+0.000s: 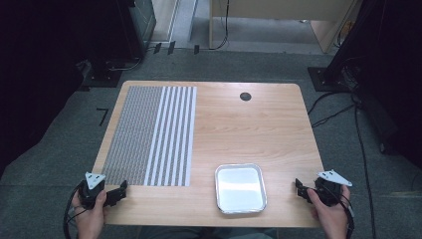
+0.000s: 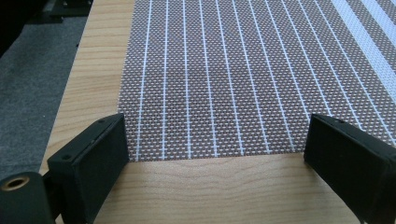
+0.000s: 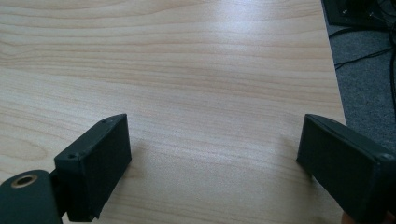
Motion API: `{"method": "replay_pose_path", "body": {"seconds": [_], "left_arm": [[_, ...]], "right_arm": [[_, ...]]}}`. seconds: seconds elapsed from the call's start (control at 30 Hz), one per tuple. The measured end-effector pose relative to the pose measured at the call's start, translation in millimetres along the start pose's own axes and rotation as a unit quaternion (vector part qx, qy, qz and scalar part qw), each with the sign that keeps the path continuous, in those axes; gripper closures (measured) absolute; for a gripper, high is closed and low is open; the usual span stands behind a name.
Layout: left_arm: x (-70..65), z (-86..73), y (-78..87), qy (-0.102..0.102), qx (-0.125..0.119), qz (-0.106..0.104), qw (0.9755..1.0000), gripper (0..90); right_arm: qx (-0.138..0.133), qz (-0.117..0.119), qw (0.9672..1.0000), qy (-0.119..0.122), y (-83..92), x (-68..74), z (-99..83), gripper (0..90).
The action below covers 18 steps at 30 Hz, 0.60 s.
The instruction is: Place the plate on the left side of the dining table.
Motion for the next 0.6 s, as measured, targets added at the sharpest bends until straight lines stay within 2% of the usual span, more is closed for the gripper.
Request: {"method": "replay_pose_path", "body": {"seconds": [0.07, 0.2, 0.3, 0.4, 0.5, 0.6], "left_arm": [[0.0, -0.1, 1.1, -0.002, 0.001, 0.012, 0.9999, 5.2], [-3.2, 1.0, 2.5, -0.012, 0.0, 0.021, 0.9997, 5.1], [-3.6, 1.8, 4.3, -0.006, -0.004, 0.021, 0.9998, 5.1], [-3.7, 2.9, 6.3, 0.0, -0.007, 0.019, 0.9998, 5.1], [-5.1, 3.7, 7.7, 0.001, -0.011, 0.018, 0.9998, 5.1], [-11.0, 5.2, 9.9, -0.003, -0.014, 0.013, 0.9998, 5.1]], "right_arm": [[0.0, 0.0, 1.0, 0.0, -0.1, 0.0, 0.1, 9.3], [-0.001, 0.0, 1.0, -0.001, -0.1, 0.0, 0.2, 9.4], [-0.003, -0.001, 1.0, -0.007, 0.4, -0.7, 0.3, 12.3], [-0.007, 0.005, 0.9997, -0.025, 1.8, -0.7, 0.4, 13.9], [-0.007, 0.006, 0.9997, -0.022, 2.5, 1.0, 0.6, 13.9], [-0.02, 0.007, 0.9995, -0.025, 7.5, 5.2, 5.1, 13.9]]}}
Point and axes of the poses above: each handheld gripper's, and its own axes: y roughly backward along the jaws, z roughly out of its top, x roughly to its left, the point moved 4 cm from there along -y, roughly forward along the jaws, and after that the axes turned 9 degrees about -z, right-handed, at the moved point
